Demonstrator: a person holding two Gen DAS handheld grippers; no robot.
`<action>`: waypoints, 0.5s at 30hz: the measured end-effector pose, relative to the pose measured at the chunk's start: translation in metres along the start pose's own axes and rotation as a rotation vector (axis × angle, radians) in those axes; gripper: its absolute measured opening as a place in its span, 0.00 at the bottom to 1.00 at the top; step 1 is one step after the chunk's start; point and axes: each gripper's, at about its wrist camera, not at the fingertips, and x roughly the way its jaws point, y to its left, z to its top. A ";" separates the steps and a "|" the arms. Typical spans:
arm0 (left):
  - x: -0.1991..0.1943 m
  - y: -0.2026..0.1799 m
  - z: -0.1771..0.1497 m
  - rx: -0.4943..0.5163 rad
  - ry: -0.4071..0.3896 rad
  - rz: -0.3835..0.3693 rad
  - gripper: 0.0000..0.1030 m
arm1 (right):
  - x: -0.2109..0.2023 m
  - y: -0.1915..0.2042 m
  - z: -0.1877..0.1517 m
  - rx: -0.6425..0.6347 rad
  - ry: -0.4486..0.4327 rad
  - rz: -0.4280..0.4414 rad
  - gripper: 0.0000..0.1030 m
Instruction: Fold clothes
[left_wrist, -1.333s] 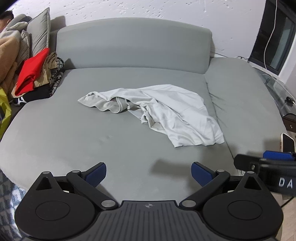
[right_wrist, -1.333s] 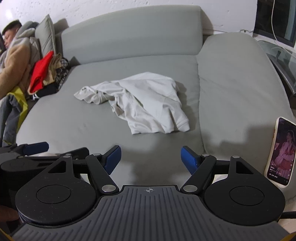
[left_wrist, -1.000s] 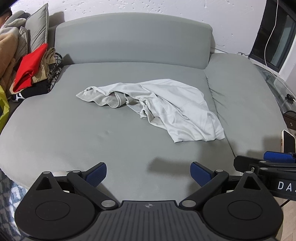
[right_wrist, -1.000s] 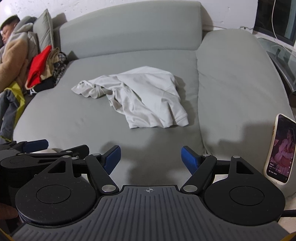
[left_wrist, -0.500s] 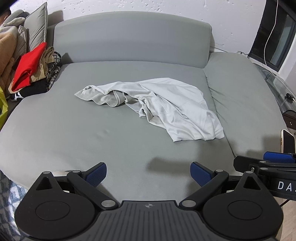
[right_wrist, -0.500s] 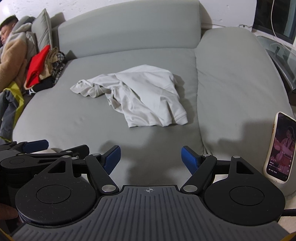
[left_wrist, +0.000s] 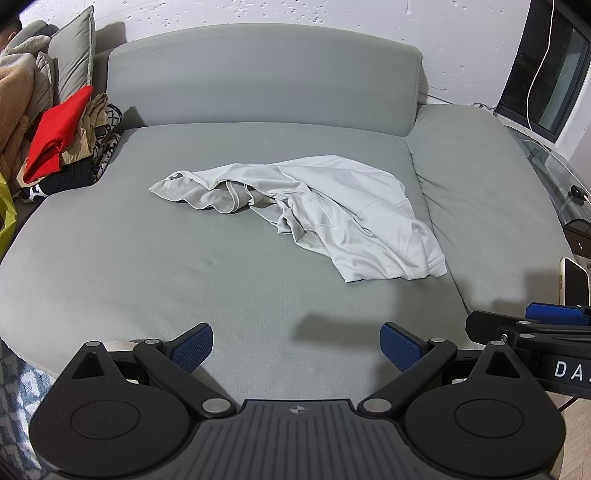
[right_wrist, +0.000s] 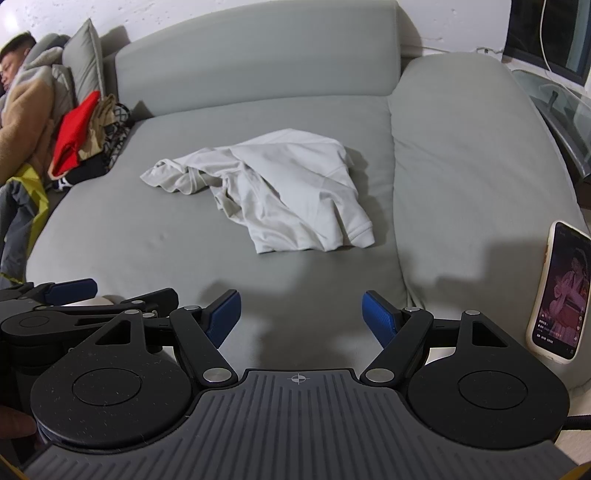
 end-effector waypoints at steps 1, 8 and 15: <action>0.000 0.000 0.000 0.000 0.000 0.000 0.95 | 0.000 0.000 0.000 0.000 0.000 -0.001 0.76; 0.000 -0.001 0.002 0.003 0.000 0.002 0.95 | -0.001 0.000 -0.001 -0.001 -0.003 -0.002 0.76; 0.000 -0.002 0.003 0.005 0.000 0.003 0.95 | -0.001 -0.001 0.001 -0.002 -0.002 -0.002 0.76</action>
